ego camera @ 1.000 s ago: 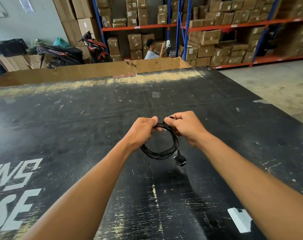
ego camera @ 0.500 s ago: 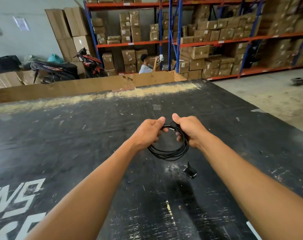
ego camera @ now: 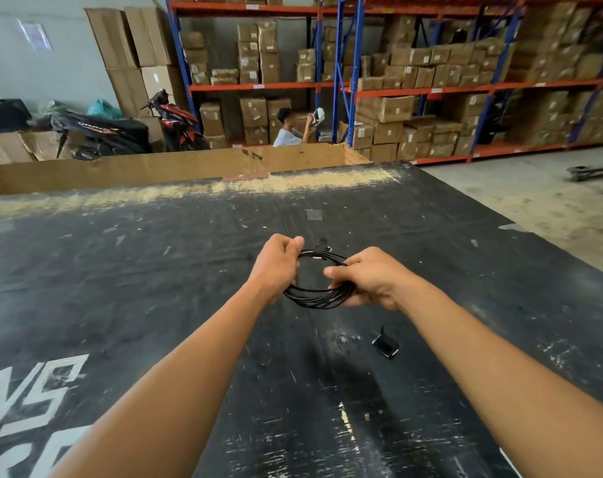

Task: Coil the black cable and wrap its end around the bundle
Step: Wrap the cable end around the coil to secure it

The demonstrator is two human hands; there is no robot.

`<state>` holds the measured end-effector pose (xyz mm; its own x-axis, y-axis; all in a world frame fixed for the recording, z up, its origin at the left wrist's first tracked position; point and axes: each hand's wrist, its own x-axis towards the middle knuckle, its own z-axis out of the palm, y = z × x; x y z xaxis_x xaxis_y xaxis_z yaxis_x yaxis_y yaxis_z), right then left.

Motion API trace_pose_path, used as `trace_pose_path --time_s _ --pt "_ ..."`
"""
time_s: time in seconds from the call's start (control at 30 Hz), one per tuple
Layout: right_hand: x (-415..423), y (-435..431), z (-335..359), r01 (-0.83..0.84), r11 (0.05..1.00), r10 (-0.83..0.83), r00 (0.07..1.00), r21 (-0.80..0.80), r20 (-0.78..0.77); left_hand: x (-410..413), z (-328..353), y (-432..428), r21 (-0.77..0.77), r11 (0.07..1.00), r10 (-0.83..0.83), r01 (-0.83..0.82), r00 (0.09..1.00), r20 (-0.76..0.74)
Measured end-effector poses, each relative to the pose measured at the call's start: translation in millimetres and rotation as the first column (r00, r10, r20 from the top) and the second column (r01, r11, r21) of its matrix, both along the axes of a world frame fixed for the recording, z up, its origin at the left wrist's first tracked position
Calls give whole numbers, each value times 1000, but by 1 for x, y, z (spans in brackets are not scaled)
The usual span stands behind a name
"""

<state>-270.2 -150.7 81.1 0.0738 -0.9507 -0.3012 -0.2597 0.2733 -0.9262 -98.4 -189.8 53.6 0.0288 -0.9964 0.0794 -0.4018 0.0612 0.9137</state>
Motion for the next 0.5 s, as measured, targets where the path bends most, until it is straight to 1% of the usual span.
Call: trace_pose_path --time_s 0.1,0.13,0.17,0.23,0.27,0.3,0.33,0.37,0.4,0.43,0.47,0.5 --pt "5 3 -2 -12 999 14 998 37 -67 10 -8 10 -5 1000 18 -17 992 127" --pt "7 2 -4 13 1000 -11 998 28 -62 10 -8 15 -11 1000 8 -7 984 180" --pt "9 2 -7 50 999 -49 998 20 -50 9 -8 20 -48 999 4 7 971 239" --pt "9 2 -10 131 991 -131 991 21 -29 8 -10 34 -234 969 1 84 940 341" --pt "7 1 -11 166 986 -165 986 31 -24 9 -13 42 -326 931 -25 164 920 392" --pt "5 1 -11 192 980 -191 981 43 -18 12 -17 49 -374 886 -72 273 879 471" --pt "2 1 -11 209 976 -208 978 58 -13 16 -21 56 -371 844 -118 389 807 578" --pt "-1 2 -11 219 973 -220 976 76 0 19 -24 62 -329 814 -129 478 703 700" --pt "-4 3 -11 224 970 -227 974 96 20 20 -28 65 -274 801 -114 532 585 803" --pt "-5 5 -12 224 968 -229 973 115 39 20 -32 66 -231 799 -93 555 494 865" --pt "-6 8 -13 221 967 -229 972 130 54 18 -33 65 -214 803 -83 556 460 884" --pt "-7 10 -15 220 965 -231 971 142 62 15 -33 65 -216 811 -88 543 479 873"
